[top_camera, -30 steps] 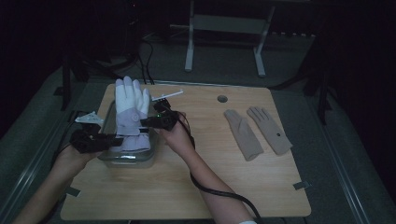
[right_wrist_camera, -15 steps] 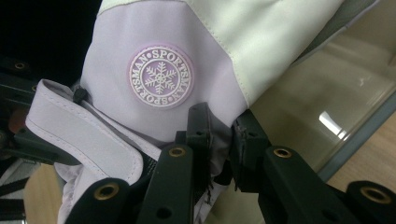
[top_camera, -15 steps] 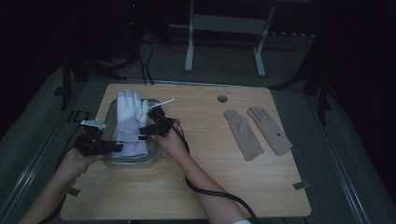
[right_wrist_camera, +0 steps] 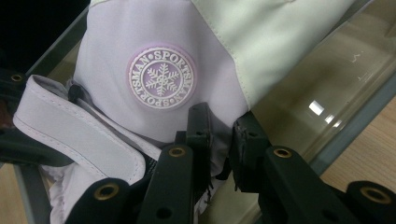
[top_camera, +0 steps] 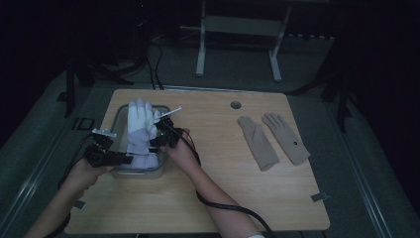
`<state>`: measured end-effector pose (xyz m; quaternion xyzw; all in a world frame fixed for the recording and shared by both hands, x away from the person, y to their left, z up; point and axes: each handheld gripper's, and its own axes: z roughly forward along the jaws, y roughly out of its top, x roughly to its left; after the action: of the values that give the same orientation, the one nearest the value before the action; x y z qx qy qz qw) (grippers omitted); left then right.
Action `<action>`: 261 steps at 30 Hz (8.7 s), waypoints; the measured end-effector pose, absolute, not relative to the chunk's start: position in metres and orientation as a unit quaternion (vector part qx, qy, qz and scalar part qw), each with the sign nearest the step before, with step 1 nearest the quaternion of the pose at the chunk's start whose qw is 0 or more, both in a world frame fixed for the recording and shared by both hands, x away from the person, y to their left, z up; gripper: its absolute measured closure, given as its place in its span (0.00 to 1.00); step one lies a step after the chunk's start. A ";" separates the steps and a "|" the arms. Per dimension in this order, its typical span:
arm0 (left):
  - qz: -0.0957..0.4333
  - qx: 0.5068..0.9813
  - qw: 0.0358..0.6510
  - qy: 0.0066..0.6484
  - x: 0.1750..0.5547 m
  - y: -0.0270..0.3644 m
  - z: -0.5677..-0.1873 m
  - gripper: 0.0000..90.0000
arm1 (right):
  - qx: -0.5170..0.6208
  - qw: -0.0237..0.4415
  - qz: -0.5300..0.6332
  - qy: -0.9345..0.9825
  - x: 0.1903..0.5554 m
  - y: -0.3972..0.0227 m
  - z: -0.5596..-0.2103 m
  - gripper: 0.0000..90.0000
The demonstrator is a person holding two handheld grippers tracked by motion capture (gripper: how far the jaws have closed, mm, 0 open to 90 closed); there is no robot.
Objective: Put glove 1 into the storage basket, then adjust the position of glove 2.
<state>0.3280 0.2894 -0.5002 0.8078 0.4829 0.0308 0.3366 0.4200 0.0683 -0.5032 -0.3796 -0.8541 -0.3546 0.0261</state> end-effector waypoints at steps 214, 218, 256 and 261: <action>0.139 0.790 0.510 0.312 0.261 0.099 -0.572 0.02 | -0.465 -0.109 -0.366 -0.799 0.390 -0.163 -0.526 0.47; 0.139 0.791 0.507 0.312 0.261 0.099 -0.572 0.02 | -0.450 -0.130 -0.370 -0.802 0.389 -0.183 -0.516 0.47; 0.130 0.793 0.509 0.308 0.260 0.098 -0.574 0.02 | -0.510 -0.232 -0.330 -0.760 0.459 -0.369 -0.508 0.55; 0.128 0.791 0.515 0.305 0.260 0.100 -0.574 0.02 | -0.513 -0.247 -0.275 -0.775 0.469 -0.376 -0.526 0.52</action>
<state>0.2602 0.1003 -0.5744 0.7908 0.3045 0.1279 0.5153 0.4692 -0.3762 -0.5256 -0.5128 -0.7749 -0.2752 -0.2467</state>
